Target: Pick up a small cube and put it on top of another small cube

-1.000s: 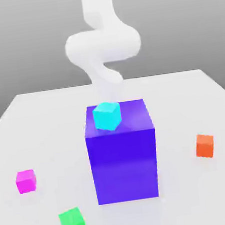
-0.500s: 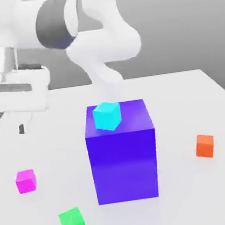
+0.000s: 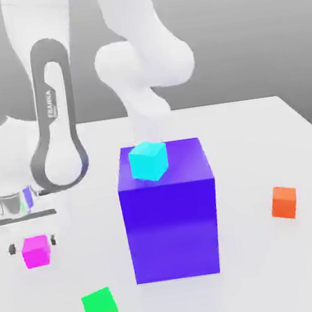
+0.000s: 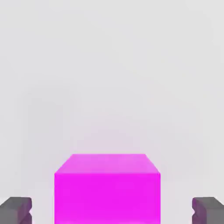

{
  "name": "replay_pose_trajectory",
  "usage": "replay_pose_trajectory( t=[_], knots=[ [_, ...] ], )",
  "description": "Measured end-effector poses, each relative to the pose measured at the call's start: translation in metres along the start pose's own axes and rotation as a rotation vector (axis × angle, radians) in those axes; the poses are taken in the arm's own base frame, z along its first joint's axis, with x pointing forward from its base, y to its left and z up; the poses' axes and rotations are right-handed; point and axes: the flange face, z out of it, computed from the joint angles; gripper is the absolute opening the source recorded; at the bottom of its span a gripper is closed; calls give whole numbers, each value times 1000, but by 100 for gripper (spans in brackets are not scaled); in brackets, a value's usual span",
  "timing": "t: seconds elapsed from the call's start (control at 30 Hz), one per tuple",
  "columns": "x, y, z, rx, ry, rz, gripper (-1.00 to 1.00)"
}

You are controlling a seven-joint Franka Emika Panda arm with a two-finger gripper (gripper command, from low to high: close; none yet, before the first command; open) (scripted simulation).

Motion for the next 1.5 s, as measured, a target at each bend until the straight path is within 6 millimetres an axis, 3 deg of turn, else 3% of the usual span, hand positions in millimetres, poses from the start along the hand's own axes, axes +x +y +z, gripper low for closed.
replay_pose_trajectory(
  t=[0.17,0.37,0.7,1.07,1.3,1.47,1.5],
  knots=[
    [-1,0,2,2,-2,0,-100],
    [0,0,-51,2,-2,0,-100],
    [54,-113,-82,-28,-1,-327,-100],
    [64,-220,-105,-45,2,-425,-100],
    [52,-235,-111,0,0,-210,-100],
    [52,-239,-61,2,-1,-191,-100],
    [52,-239,-52,2,-1,-190,100]
  ],
)
